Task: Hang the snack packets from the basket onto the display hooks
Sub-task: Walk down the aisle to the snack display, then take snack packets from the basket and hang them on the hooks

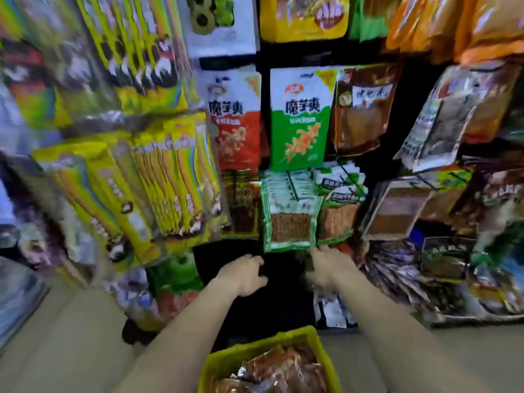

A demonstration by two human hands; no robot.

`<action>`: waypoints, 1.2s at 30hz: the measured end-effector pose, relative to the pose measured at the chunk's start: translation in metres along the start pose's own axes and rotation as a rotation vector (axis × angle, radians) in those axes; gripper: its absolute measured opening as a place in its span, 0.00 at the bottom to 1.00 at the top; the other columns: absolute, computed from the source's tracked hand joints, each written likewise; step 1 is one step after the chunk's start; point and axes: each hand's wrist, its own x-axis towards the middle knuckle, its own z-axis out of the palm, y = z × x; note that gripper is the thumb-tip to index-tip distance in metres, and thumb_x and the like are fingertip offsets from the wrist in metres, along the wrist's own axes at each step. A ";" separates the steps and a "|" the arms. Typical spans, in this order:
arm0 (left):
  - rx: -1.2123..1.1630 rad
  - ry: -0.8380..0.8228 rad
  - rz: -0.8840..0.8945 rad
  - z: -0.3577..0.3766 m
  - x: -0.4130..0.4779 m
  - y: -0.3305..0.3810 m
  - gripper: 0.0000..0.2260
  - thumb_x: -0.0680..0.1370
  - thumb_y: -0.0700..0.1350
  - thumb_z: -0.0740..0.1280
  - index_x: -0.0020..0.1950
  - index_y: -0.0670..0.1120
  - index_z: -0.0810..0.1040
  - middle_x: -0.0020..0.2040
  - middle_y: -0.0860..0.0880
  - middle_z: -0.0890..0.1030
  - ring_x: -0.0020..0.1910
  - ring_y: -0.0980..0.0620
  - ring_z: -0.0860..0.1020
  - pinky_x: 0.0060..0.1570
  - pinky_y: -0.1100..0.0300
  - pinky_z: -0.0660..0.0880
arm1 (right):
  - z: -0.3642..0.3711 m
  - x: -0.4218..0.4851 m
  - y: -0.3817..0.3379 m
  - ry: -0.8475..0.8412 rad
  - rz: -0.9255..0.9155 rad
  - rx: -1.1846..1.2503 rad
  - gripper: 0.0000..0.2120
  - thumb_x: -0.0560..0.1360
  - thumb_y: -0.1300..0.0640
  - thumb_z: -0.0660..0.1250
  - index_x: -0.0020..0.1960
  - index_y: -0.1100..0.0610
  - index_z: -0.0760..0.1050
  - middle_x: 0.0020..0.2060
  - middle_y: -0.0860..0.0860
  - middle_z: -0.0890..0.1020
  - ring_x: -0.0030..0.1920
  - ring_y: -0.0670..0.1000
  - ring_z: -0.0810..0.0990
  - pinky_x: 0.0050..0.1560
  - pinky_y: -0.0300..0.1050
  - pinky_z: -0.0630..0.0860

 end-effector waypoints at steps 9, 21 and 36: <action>-0.082 0.062 -0.049 0.137 0.011 -0.052 0.26 0.80 0.57 0.64 0.76 0.51 0.66 0.74 0.46 0.68 0.68 0.45 0.72 0.62 0.53 0.73 | 0.129 0.021 0.004 0.007 -0.066 0.000 0.31 0.76 0.39 0.63 0.72 0.53 0.61 0.63 0.57 0.70 0.59 0.62 0.73 0.50 0.56 0.74; -0.069 0.008 -0.131 0.263 -0.016 -0.073 0.25 0.79 0.55 0.66 0.73 0.47 0.69 0.68 0.45 0.72 0.66 0.43 0.74 0.64 0.50 0.72 | 0.269 -0.013 -0.017 0.002 -0.064 0.118 0.34 0.75 0.40 0.66 0.76 0.51 0.62 0.68 0.56 0.69 0.66 0.62 0.71 0.61 0.57 0.73; -0.305 -0.123 -0.270 0.433 0.086 -0.119 0.28 0.75 0.61 0.69 0.71 0.50 0.69 0.66 0.45 0.77 0.62 0.43 0.77 0.61 0.50 0.74 | 0.454 0.097 0.007 -0.044 0.050 0.408 0.28 0.76 0.43 0.67 0.72 0.53 0.68 0.68 0.60 0.70 0.66 0.66 0.70 0.65 0.58 0.69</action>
